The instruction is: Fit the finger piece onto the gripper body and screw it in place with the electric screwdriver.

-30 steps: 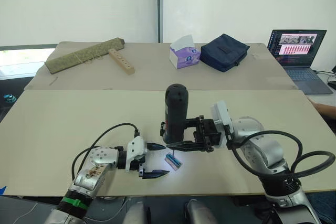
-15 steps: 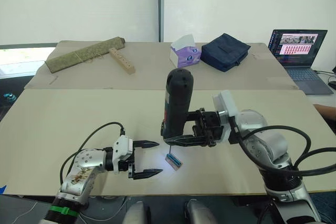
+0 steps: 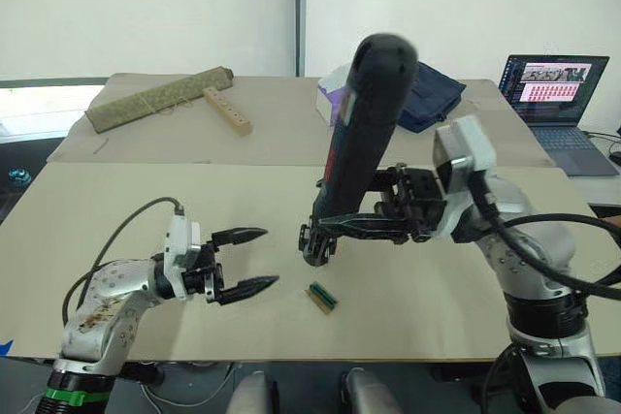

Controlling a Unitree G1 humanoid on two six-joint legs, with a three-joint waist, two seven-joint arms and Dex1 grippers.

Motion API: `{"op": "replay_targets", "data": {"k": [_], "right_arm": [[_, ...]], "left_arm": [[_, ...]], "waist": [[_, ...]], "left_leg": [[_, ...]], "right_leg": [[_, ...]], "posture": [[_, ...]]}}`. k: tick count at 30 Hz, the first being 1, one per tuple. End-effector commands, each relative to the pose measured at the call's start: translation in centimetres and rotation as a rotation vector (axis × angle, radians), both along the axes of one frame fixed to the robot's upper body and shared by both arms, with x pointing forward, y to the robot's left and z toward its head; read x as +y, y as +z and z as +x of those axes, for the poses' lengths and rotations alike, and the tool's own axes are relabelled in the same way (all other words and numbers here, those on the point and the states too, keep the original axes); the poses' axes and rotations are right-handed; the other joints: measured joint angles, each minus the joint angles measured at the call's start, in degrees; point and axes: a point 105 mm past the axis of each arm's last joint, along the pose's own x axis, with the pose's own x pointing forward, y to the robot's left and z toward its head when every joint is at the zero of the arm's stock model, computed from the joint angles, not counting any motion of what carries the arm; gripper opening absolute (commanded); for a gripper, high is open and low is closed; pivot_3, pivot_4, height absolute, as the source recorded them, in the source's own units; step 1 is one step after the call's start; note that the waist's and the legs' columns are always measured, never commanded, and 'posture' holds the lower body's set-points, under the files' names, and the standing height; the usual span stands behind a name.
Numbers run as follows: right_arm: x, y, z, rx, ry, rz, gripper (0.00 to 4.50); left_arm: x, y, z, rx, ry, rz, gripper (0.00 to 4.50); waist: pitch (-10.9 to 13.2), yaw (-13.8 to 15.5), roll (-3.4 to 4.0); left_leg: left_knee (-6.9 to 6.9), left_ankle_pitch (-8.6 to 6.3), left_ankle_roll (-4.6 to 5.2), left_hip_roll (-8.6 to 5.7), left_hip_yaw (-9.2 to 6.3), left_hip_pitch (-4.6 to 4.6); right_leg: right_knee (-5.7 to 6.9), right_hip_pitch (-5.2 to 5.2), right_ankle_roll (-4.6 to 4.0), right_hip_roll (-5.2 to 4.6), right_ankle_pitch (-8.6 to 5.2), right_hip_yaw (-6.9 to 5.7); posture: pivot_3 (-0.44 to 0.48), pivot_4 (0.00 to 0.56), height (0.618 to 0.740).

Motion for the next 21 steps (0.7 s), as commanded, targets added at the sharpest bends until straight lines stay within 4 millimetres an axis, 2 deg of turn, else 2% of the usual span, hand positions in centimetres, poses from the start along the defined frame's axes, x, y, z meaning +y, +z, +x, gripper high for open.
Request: {"op": "replay_targets", "data": {"k": [1, 6, 9, 17, 21], "right_arm": [[-0.7, 1.8, -1.0, -0.07, 0.0, 0.029, 1.93], [-1.5, 1.6, -0.8, -0.069, -0.042, 0.02, 1.93], [-2.0, 1.4, -0.7, -0.066, -0.066, 0.015, 1.93], [-2.6, 0.8, -0.7, -0.057, -0.099, 0.005, 1.93], [-2.8, 0.7, -0.6, -0.054, -0.118, 0.008, 1.93]], "left_arm": [[0.7, -1.0, 1.2, 0.009, 0.094, 0.049, 4.44], [0.0, -4.4, 2.4, 0.043, 0.146, 0.158, 4.44], [-1.2, -5.6, 3.3, 0.035, 0.169, 0.177, 4.44], [-4.9, -7.5, 3.9, 0.04, 0.113, 0.181, 4.44], [-5.7, -7.8, 4.6, 0.037, 0.113, 0.185, 4.44]], "waist": [[0.01, 0.01, -0.01], [0.03, 0.05, -0.03], [0.04, 0.24, -0.06], [0.06, 0.06, -0.09], [0.06, 0.1, -0.09]], "left_leg": [[0.0, 0.0, 0.0, -0.01, 0.01, 0.0], [0.0, 0.0, 0.0, -0.04, 0.02, -0.02], [0.0, 0.0, 0.0, -0.04, 0.02, -0.04], [0.0, 0.0, 0.0, -0.05, 0.01, -0.08], [0.0, 0.0, 0.0, -0.06, -0.01, -0.05]], "right_leg": [[0.0, 0.0, 0.0, -0.01, 0.0, 0.01], [-0.03, -0.01, -0.01, -0.01, 0.01, 0.01], [-0.04, 0.0, -0.01, -0.01, 0.01, 0.0], [-0.06, -0.01, 0.02, -0.02, 0.04, 0.03], [-0.02, 0.01, 0.02, -0.02, 0.04, 0.03]], "posture": [[0.0, 0.15, 0.74], [0.0, 0.15, 0.74], [0.0, 0.15, 0.74], [0.0, 0.15, 0.74], [0.0, 0.15, 0.74]]}}
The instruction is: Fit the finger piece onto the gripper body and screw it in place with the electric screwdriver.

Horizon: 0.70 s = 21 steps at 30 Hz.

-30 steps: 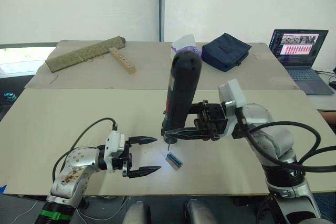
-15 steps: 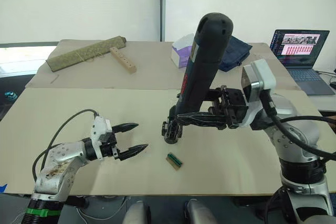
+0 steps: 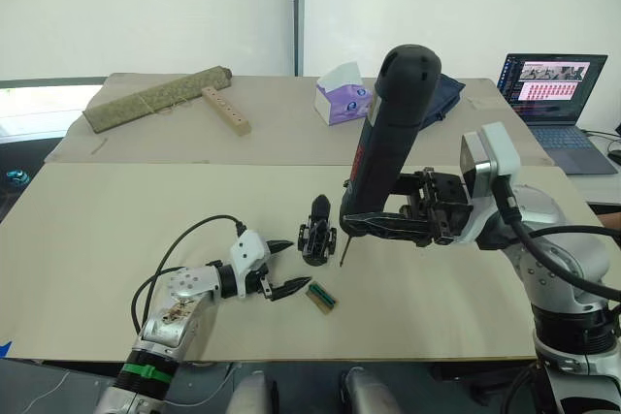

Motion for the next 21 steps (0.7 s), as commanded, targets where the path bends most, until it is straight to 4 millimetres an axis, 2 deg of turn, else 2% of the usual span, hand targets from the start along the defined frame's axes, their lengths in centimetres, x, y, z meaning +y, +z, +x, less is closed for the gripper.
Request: {"op": "replay_targets", "data": {"k": [1, 8, 20, 21], "right_arm": [[-0.4, 1.8, -0.9, -0.095, -0.004, 0.039, 1.93], [-0.6, 1.5, -0.8, -0.094, -0.02, 0.03, 1.93], [-0.6, 1.5, -0.8, -0.097, -0.033, 0.024, 1.93], [-0.6, 1.5, -0.8, -0.096, -0.036, 0.023, 1.93]], "left_arm": [[-0.7, -0.2, 0.8, -0.025, 0.003, 0.015, 4.44], [-2.3, 0.3, 1.7, -0.023, -0.023, -0.016, 4.44], [-3.0, 0.2, 2.0, -0.004, -0.042, 0.0, 4.44], [-2.9, 0.2, 2.0, -0.004, -0.046, 0.004, 4.22]], "waist": [[0.0, 0.05, 0.0], [0.0, 0.37, 0.0], [0.0, 0.16, 0.0], [0.0, 0.15, 0.0]], "left_leg": [[0.0, 0.0, 0.0, -0.01, 0.0, 0.0], [0.04, 0.0, 0.0, -0.06, -0.02, -0.02], [0.05, 0.0, 0.0, -0.07, -0.05, -0.03], [0.05, 0.0, 0.0, -0.07, -0.05, -0.03]], "right_leg": [[0.0, 0.01, 0.0, 0.0, 0.0, 0.0], [-0.05, 0.05, 0.05, -0.03, 0.02, -0.01], [-0.04, 0.04, 0.06, -0.02, 0.03, -0.01], [-0.04, 0.04, 0.06, -0.02, 0.03, -0.01]], "posture": [[0.0, 0.15, 0.74], [0.0, 0.15, 0.74], [0.0, 0.15, 0.74], [0.0, 0.15, 0.74]]}}
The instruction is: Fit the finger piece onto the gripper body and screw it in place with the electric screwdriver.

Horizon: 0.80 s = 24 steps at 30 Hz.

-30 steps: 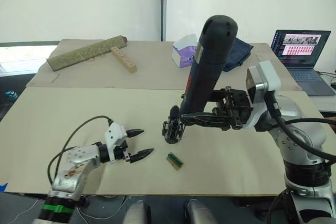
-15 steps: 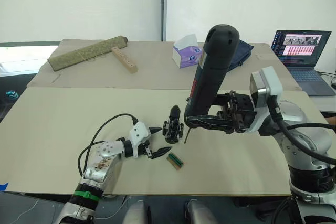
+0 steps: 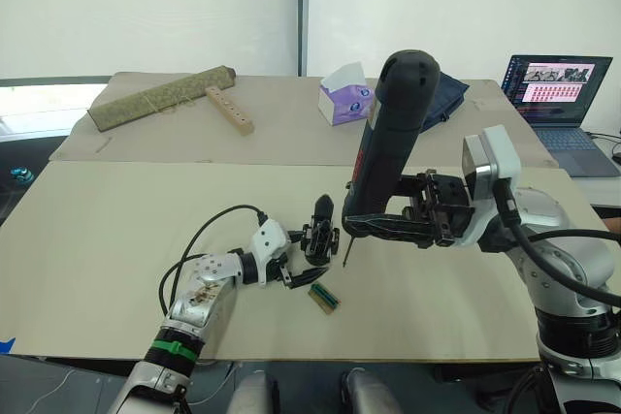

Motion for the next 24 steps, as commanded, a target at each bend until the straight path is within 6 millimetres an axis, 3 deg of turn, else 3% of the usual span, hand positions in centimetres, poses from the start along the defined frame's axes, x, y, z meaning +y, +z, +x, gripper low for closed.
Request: {"op": "replay_targets", "data": {"k": [1, 5, 16, 24], "right_arm": [[-0.4, 1.6, -0.9, -0.092, -0.006, 0.03, 1.93], [-0.6, 1.6, -1.0, -0.091, -0.014, 0.027, 1.93], [-1.3, 1.2, -1.3, -0.075, -0.028, -0.003, 1.93], [-1.6, 1.2, -1.3, -0.076, -0.041, -0.015, 1.93]], "left_arm": [[-0.3, -0.1, 0.1, 0.003, -0.018, 0.015, 3.92], [-0.3, -0.3, 0.0, 0.015, -0.053, 0.022, 2.27], [0.2, 0.0, 0.6, -0.004, -0.313, 0.085, 2.28], [0.3, -0.8, 1.2, 0.023, -0.309, 0.119, 2.28]], "waist": [[0.0, 0.0, 0.0], [0.0, 0.01, 0.0], [0.01, 0.15, -0.01], [0.01, 0.16, -0.02]], "left_leg": [[0.0, 0.0, 0.0, 0.0, 0.0, 0.0], [0.0, 0.0, 0.0, 0.0, 0.0, 0.0], [0.04, 0.0, 0.0, -0.03, 0.0, -0.07], [0.1, 0.0, 0.0, -0.05, -0.04, -0.09]], "right_leg": [[0.0, 0.0, 0.0, 0.0, 0.0, 0.0], [0.0, 0.0, 0.0, 0.0, 0.0, 0.0], [-0.04, -0.01, 0.0, 0.0, 0.0, -0.02], [-0.03, 0.01, 0.03, 0.0, 0.01, -0.02]], "posture": [[0.0, 0.15, 0.74], [0.0, 0.15, 0.74], [0.0, 0.15, 0.74], [0.0, 0.15, 0.74]]}}
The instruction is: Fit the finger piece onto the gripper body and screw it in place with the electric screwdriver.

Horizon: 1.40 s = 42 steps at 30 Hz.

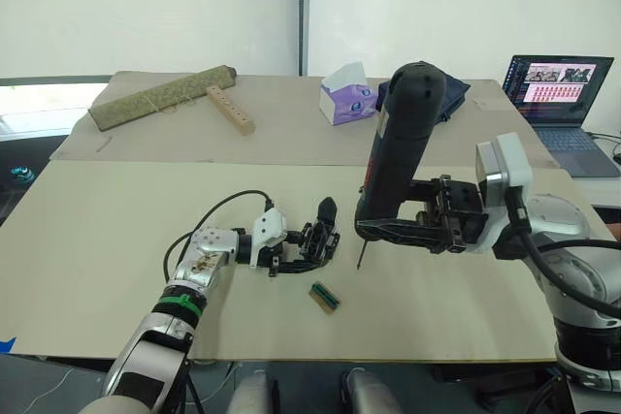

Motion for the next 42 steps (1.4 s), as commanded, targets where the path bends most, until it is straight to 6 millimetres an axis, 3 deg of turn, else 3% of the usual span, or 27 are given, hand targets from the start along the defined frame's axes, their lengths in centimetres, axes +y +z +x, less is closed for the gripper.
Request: {"op": "replay_targets", "data": {"k": [1, 4, 5, 11, 17, 27, 36, 41, 42], "right_arm": [[-0.3, 1.5, -0.9, -0.07, 0.016, 0.03, 1.93], [-0.3, 1.5, -1.0, -0.069, 0.017, 0.03, 1.93], [-0.4, 1.5, -1.0, -0.069, 0.017, 0.03, 1.93], [-0.5, 1.5, -1.0, -0.067, 0.015, 0.031, 1.93], [-0.5, 1.5, -0.9, -0.065, 0.012, 0.033, 1.93], [-0.3, 1.8, -0.7, -0.066, 0.016, 0.034, 1.93], [-0.1, 2.3, -0.8, -0.079, 0.009, 0.034, 1.93], [-0.1, 3.0, -0.8, -0.09, 0.017, 0.031, 1.93], [0.0, 3.2, -0.9, -0.092, 0.027, 0.031, 1.93]], "left_arm": [[-0.1, -1.0, -0.3, 0.045, 0.004, 0.025, 2.78], [0.1, -0.8, -0.5, 0.026, 0.021, 0.013, 4.16], [0.3, -0.6, -0.5, -0.002, 0.039, 0.006, 4.41], [1.5, 0.0, -1.9, -0.044, 0.118, -0.04, 4.41], [0.8, 0.7, -3.2, -0.021, 0.205, -0.073, 4.41], [-1.1, -0.4, -2.0, 0.006, 0.302, -0.064, 4.41], [-0.7, -1.1, -1.7, 0.025, 0.312, -0.043, 4.41], [-0.6, -1.6, -1.8, 0.035, 0.308, -0.021, 2.27], [-0.6, -1.7, -1.8, 0.036, 0.309, -0.019, 2.28]], "waist": [[0.0, 0.0, 0.0], [0.0, -0.09, 0.0], [0.0, -0.17, 0.0], [0.0, -0.56, 0.0], [0.0, -0.35, 0.0], [0.0, 0.03, 0.0], [0.0, -0.14, 0.0], [0.0, -0.2, 0.01], [0.0, -0.2, 0.01]], "left_leg": [[0.01, 0.0, 0.0, 0.0, 0.0, 0.0], [0.02, 0.0, 0.0, 0.0, 0.0, 0.0], [0.02, 0.0, 0.0, 0.0, -0.01, 0.0], [0.01, -0.01, 0.01, 0.08, -0.02, 0.03], [0.02, -0.01, 0.01, 0.1, -0.02, 0.05], [0.03, -0.01, 0.01, 0.04, -0.01, 0.04], [0.04, -0.01, 0.01, 0.03, -0.01, 0.05], [0.04, -0.01, 0.01, 0.04, -0.01, 0.07], [0.04, -0.01, 0.01, 0.04, -0.01, 0.08]], "right_leg": [[0.0, 0.0, 0.0, 0.0, 0.0, 0.0], [0.0, 0.01, 0.02, 0.0, 0.0, 0.0], [0.01, 0.0, 0.02, 0.0, 0.0, 0.0], [0.05, -0.01, 0.01, 0.03, 0.01, 0.01], [0.08, -0.01, 0.01, 0.03, 0.01, 0.02], [0.06, 0.0, 0.01, 0.0, 0.01, 0.01], [0.06, 0.02, 0.01, 0.0, 0.01, 0.02], [0.06, 0.02, 0.01, 0.01, 0.01, 0.01], [0.06, 0.02, 0.01, 0.01, 0.01, 0.01]], "posture": [[0.0, 0.15, 0.74], [0.0, 0.15, 0.74], [0.0, 0.15, 0.74], [0.0, 0.15, 0.74], [0.0, 0.15, 0.74], [0.0, 0.15, 0.74], [0.0, 0.15, 0.74], [0.0, 0.15, 0.74], [0.0, 0.15, 0.74]]}}
